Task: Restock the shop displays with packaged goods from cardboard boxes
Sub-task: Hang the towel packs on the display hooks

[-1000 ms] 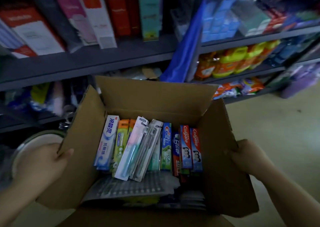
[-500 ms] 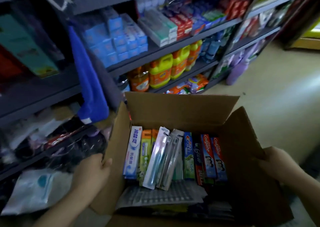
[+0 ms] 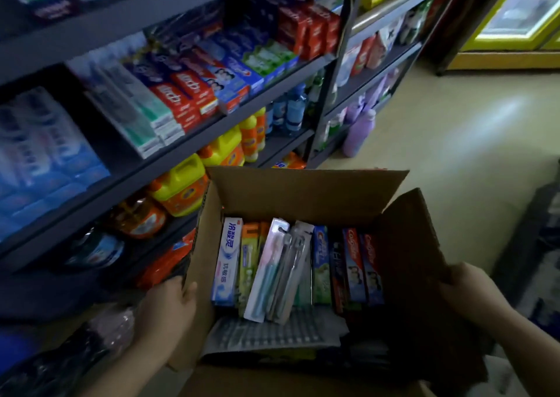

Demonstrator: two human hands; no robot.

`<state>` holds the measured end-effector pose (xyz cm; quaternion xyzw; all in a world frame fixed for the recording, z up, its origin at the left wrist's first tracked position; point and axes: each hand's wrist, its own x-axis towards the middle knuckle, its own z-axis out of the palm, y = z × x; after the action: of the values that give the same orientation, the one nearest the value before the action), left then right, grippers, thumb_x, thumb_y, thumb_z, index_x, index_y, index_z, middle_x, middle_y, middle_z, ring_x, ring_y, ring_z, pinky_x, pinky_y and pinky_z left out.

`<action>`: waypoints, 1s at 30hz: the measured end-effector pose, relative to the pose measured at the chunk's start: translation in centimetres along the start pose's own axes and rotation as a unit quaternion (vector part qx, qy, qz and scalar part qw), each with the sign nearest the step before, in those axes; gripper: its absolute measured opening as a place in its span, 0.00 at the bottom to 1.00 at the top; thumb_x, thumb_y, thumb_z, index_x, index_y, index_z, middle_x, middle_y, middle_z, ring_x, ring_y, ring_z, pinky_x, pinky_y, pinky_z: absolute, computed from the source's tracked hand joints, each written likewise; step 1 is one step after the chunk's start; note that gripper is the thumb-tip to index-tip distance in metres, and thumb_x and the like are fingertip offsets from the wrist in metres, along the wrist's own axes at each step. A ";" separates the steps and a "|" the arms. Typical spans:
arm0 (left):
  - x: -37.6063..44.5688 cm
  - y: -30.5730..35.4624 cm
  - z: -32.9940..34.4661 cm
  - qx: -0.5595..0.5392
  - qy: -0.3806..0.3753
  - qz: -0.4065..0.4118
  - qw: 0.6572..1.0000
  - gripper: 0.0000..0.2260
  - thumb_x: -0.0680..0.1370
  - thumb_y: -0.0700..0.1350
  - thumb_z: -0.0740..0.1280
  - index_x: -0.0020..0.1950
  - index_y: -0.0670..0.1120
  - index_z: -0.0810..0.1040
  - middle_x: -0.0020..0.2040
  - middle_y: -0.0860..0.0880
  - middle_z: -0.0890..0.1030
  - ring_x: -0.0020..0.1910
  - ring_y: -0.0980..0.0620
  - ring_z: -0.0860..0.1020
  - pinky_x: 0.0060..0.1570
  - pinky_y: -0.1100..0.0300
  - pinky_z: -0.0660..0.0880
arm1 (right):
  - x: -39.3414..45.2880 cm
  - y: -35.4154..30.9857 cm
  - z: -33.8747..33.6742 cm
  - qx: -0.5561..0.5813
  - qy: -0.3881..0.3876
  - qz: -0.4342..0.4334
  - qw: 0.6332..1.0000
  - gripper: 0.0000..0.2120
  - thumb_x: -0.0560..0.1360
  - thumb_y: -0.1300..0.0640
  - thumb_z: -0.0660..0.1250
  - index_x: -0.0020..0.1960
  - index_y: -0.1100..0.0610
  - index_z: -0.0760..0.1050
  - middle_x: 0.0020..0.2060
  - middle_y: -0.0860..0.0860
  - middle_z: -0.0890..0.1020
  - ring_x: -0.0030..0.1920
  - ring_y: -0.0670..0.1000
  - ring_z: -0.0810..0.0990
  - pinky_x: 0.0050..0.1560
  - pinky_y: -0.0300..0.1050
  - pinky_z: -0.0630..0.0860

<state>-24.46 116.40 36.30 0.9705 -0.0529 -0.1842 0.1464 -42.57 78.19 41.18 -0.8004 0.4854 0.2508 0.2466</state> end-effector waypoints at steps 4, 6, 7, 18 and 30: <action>4.9 6.5 2.3 0.043 0.009 0.013 0.999 0.09 0.79 0.48 0.64 0.42 0.44 0.75 0.39 0.42 0.81 0.43 0.40 0.80 0.36 0.58 0.64 | 7.6 0.3 -3.2 0.012 -0.025 0.001 1.000 0.05 0.78 0.57 0.65 0.43 0.56 0.75 0.39 0.54 0.81 0.40 0.53 0.81 0.43 0.51 0.81; 7.2 9.5 4.6 0.045 0.019 0.004 0.999 0.09 0.78 0.46 0.65 0.42 0.42 0.76 0.37 0.43 0.80 0.41 0.40 0.79 0.35 0.57 0.66 | 12.7 0.9 -4.9 0.002 -0.034 -0.007 0.999 0.05 0.77 0.57 0.66 0.44 0.57 0.77 0.39 0.55 0.82 0.40 0.54 0.82 0.46 0.55 0.81; 8.1 10.9 5.8 0.041 0.023 -0.004 0.999 0.10 0.77 0.46 0.66 0.40 0.42 0.76 0.35 0.43 0.79 0.39 0.40 0.79 0.35 0.56 0.66 | 15.2 1.1 -5.7 -0.003 -0.039 -0.014 0.999 0.06 0.77 0.58 0.66 0.45 0.59 0.78 0.38 0.56 0.83 0.39 0.55 0.82 0.46 0.56 0.81; 20.3 24.7 17.8 0.044 -0.005 -0.045 0.998 0.13 0.80 0.47 0.61 0.37 0.46 0.67 0.28 0.53 0.63 0.28 0.56 0.61 0.28 0.59 0.55 | 36.4 4.5 -9.4 0.008 -0.082 0.025 0.996 0.08 0.78 0.59 0.64 0.44 0.61 0.79 0.36 0.58 0.83 0.36 0.59 0.82 0.42 0.57 0.79; 36.1 34.0 29.9 0.043 -0.031 0.152 0.987 0.17 0.77 0.41 0.68 0.31 0.46 0.65 0.26 0.50 0.65 0.28 0.48 0.66 0.31 0.58 0.57 | 47.2 8.7 -6.8 0.178 -0.073 0.183 0.964 0.07 0.78 0.60 0.62 0.51 0.63 0.74 0.44 0.64 0.80 0.46 0.65 0.80 0.50 0.61 0.77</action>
<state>-3.81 70.50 7.70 0.9503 -0.2124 -0.1875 0.1292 -30.29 39.45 14.74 -0.6205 0.6413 0.2592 0.3695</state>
